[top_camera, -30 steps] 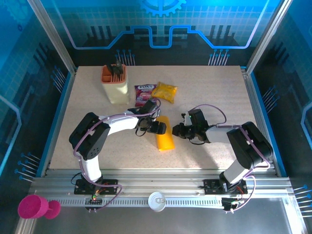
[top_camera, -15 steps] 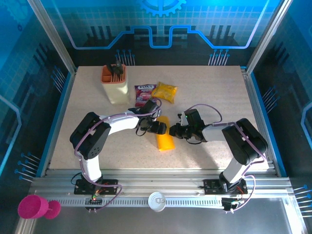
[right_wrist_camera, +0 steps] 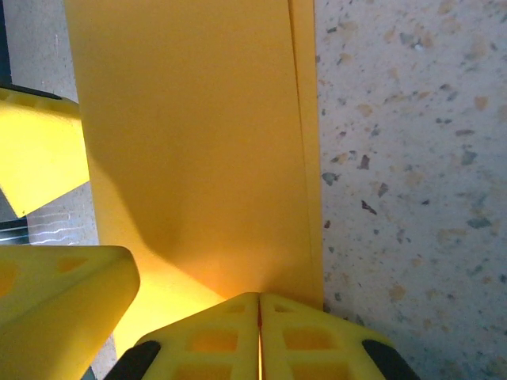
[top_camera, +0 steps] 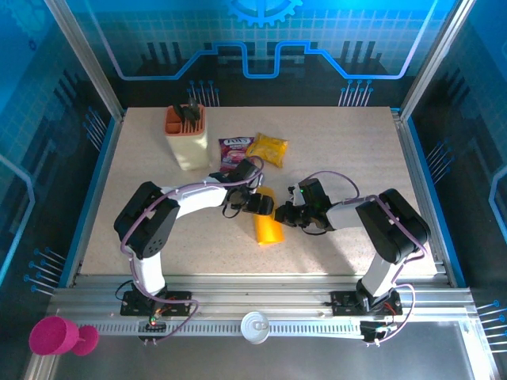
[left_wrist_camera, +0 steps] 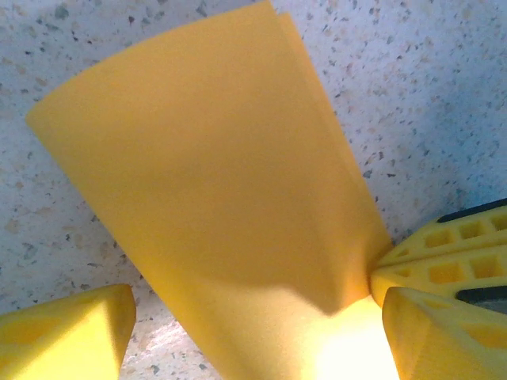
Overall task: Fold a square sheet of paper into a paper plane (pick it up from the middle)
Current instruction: Hold the square sheet of paper at the center of the table.
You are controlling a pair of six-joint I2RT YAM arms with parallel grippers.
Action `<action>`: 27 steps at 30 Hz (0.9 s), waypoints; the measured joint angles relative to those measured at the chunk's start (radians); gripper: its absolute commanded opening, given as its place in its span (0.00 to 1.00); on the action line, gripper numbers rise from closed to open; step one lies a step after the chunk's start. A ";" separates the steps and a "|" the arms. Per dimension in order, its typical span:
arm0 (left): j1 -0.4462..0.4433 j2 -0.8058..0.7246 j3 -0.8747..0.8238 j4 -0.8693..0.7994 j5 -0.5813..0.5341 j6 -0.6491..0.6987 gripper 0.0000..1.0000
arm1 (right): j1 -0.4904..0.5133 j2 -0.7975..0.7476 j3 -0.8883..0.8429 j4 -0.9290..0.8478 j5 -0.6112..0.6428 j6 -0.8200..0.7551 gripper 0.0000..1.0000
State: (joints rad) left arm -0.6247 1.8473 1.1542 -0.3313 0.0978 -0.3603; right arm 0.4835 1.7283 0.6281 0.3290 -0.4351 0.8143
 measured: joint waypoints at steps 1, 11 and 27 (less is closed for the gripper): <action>0.000 -0.006 0.000 -0.002 -0.001 -0.008 0.83 | 0.000 0.000 0.000 0.001 0.000 0.001 0.09; 0.000 -0.097 -0.021 -0.016 -0.020 -0.085 0.79 | 0.000 0.000 -0.001 0.002 0.000 0.001 0.09; 0.000 -0.078 -0.078 -0.021 -0.064 -0.082 0.76 | 0.000 0.002 -0.001 0.002 0.000 0.000 0.09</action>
State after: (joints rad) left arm -0.6250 1.7691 1.0760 -0.3527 0.0341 -0.4419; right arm 0.4835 1.7306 0.6273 0.3313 -0.4355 0.8146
